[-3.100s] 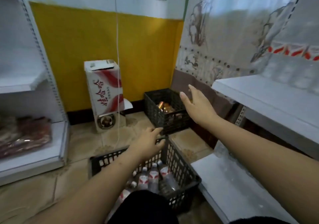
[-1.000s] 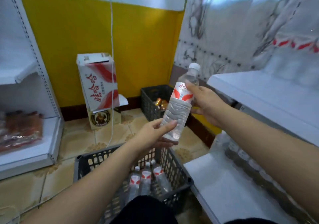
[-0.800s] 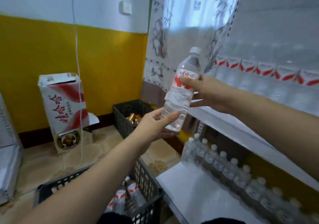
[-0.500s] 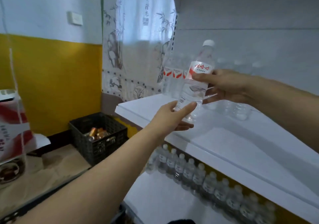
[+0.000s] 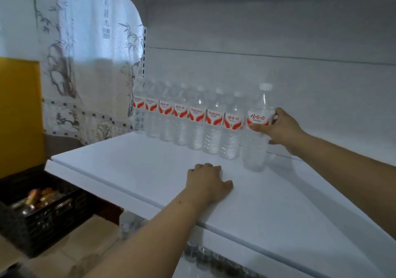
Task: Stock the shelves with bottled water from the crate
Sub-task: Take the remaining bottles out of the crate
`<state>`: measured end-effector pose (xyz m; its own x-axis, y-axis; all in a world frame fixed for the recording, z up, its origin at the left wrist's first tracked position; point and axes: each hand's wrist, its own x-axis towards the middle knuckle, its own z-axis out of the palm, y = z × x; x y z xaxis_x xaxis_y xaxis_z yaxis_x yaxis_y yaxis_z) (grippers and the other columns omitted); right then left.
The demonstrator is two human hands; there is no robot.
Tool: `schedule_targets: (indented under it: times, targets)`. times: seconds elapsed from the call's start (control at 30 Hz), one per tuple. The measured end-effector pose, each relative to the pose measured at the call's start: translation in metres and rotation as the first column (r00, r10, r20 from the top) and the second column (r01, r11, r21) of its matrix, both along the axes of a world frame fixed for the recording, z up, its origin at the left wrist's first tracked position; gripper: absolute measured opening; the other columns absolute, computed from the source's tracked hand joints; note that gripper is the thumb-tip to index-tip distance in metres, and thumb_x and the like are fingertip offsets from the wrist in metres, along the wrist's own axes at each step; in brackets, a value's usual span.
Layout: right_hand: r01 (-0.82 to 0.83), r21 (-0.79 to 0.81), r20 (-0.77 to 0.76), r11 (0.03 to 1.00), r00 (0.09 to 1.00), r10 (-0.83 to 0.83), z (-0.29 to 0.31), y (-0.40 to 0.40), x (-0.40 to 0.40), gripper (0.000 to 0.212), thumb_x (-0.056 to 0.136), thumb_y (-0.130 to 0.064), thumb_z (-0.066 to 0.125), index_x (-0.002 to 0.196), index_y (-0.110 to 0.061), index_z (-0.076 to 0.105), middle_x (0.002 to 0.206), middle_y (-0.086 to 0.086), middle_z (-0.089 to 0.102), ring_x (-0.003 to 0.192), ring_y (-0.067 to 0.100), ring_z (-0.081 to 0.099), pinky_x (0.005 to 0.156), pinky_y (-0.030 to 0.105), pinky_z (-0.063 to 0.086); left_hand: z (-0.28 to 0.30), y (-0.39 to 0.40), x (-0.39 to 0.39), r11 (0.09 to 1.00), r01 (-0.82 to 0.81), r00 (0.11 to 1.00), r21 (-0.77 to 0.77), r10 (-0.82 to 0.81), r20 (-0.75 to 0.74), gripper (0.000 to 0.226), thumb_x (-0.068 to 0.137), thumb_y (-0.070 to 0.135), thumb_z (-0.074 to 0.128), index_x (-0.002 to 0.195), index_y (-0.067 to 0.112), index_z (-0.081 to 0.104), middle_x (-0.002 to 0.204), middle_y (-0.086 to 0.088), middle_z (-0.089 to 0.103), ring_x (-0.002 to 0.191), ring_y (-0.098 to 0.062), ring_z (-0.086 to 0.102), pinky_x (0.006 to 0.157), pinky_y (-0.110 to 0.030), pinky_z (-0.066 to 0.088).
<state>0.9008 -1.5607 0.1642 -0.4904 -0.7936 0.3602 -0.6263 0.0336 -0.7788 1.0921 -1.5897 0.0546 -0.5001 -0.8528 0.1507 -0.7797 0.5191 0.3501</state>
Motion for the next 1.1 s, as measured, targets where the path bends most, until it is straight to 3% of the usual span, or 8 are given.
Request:
schedule_targets:
  times: [0.07,0.23,0.43,0.6,0.7,0.8,0.93,1.1]
  targets:
    - [0.028,-0.068,0.028,0.997,0.999,-0.026,-0.007,-0.010,-0.012,0.061,0.071,-0.035,0.086,0.117,-0.018,0.049,0.112,-0.001,0.059,0.097,0.018,0.059,0.082,0.040,0.056,-0.010,-0.002,0.000,0.993,-0.012,1.000,-0.115,0.012,0.005,0.053,0.090,0.057,0.044,0.127,0.022,0.057,0.131,-0.004,0.055,0.127,-0.028,0.045,0.102,-0.039,0.032]
    - [0.048,-0.145,0.061,0.988,0.997,-0.039,-0.030,-0.038,-0.024,0.072,0.070,-0.033,0.087,0.127,-0.014,0.048,0.120,0.001,0.060,0.108,0.022,0.061,0.092,0.046,0.054,-0.014,-0.004,-0.003,0.990,-0.026,1.000,-0.139,0.024,-0.018,0.052,0.090,0.055,0.045,0.129,0.023,0.058,0.135,-0.001,0.052,0.129,-0.025,0.041,0.104,-0.037,0.028]
    - [0.115,-0.103,-0.114,0.988,0.985,-0.126,-0.055,-0.057,-0.022,0.062,0.081,-0.037,0.077,0.130,-0.010,0.048,0.120,0.010,0.061,0.096,0.022,0.060,0.079,0.028,0.044,-0.015,-0.006,-0.006,0.989,-0.038,0.999,-0.146,0.033,-0.041,0.048,0.089,0.053,0.045,0.123,0.025,0.061,0.131,0.002,0.054,0.127,-0.024,0.042,0.100,-0.036,0.028]
    - [0.133,0.029,-0.135,0.991,0.982,-0.128,-0.054,-0.047,-0.015,0.061,0.085,-0.025,0.076,0.132,-0.004,0.044,0.130,0.012,0.058,0.117,0.030,0.058,0.090,0.032,0.045,-0.010,0.000,-0.004,0.994,-0.038,0.999,-0.102,0.035,-0.032,0.051,0.090,0.053,0.045,0.129,0.023,0.059,0.136,0.001,0.052,0.130,-0.023,0.040,0.104,-0.036,0.027]
    - [0.232,0.114,-0.175,0.966,0.962,-0.210,-0.050,-0.035,-0.002,0.052,0.088,-0.026,0.071,0.126,-0.002,0.045,0.126,0.016,0.055,0.111,0.033,0.058,0.082,0.035,0.047,-0.001,0.003,0.000,1.000,0.001,0.998,-0.031,0.001,0.064,0.056,0.093,0.054,0.042,0.137,0.021,0.052,0.144,-0.002,0.046,0.134,-0.024,0.037,0.109,-0.036,0.026]
    - [0.370,0.023,-0.360,0.929,0.870,-0.337,-0.034,-0.021,0.028,0.038,0.095,-0.026,0.055,0.124,-0.003,0.044,0.118,0.016,0.053,0.101,0.033,0.060,0.071,0.036,0.047,0.012,0.005,0.009,0.995,0.008,0.999,0.096,-0.013,0.053,0.061,0.092,0.056,0.047,0.144,0.023,0.044,0.148,-0.003,0.042,0.135,-0.026,0.040,0.110,-0.039,0.032]
    - [0.150,-0.081,-0.463,0.985,0.870,-0.170,-0.017,-0.009,0.082,0.040,0.097,-0.042,0.047,0.121,-0.010,0.050,0.115,0.008,0.057,0.098,0.025,0.060,0.073,0.032,0.047,0.023,0.016,0.035,0.998,-0.067,0.992,-0.009,0.065,-0.106,0.061,0.092,0.058,0.047,0.145,0.028,0.042,0.149,-0.001,0.041,0.134,-0.023,0.042,0.108,-0.038,0.036]
    - [-0.190,-0.029,-0.366,0.981,0.916,0.166,-0.020,-0.008,0.176,0.061,0.097,-0.059,0.036,0.146,-0.021,0.037,0.148,0.001,0.043,0.133,0.021,0.045,0.104,0.037,0.041,0.024,0.037,0.108,0.949,-0.250,0.932,-0.190,0.182,-0.314,0.056,0.093,0.054,0.045,0.142,0.026,0.045,0.149,-0.001,0.037,0.135,-0.021,0.037,0.110,-0.037,0.037]
